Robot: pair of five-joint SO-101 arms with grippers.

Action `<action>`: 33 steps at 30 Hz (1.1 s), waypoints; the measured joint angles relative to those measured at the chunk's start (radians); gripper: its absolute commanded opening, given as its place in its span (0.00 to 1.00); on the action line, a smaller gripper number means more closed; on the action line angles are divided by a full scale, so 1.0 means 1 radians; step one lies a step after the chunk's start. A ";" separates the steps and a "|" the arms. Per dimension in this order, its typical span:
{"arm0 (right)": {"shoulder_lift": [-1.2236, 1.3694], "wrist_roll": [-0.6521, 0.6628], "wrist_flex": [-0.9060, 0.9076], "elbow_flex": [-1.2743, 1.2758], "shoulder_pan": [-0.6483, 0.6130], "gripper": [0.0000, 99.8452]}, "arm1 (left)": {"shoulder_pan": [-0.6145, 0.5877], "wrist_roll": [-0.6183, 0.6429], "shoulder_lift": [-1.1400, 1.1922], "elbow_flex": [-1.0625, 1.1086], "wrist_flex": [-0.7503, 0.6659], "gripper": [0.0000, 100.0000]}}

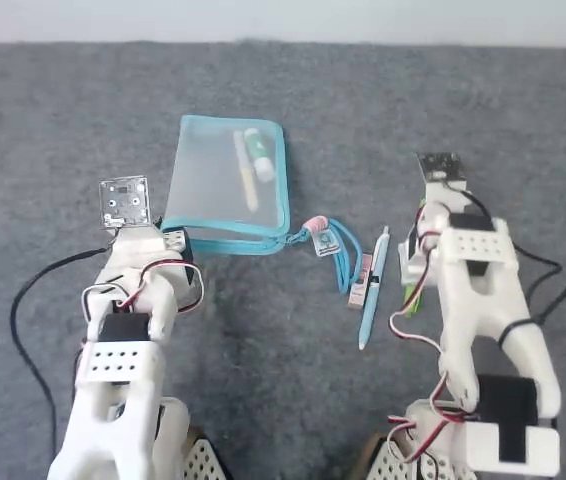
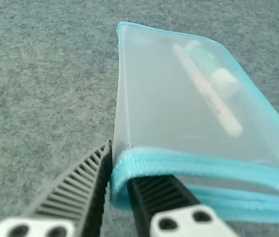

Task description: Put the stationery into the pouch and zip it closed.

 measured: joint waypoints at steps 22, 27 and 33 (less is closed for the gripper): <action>0.176 -0.012 -0.127 -0.006 -0.002 0.07 | 0.000 0.000 0.000 0.000 0.000 0.01; 0.178 -0.012 -0.127 -0.011 0.003 0.00 | 0.000 0.000 0.000 0.000 0.000 0.01; 0.095 -0.009 -0.020 -0.011 0.002 0.01 | 0.000 0.000 0.000 0.000 0.000 0.01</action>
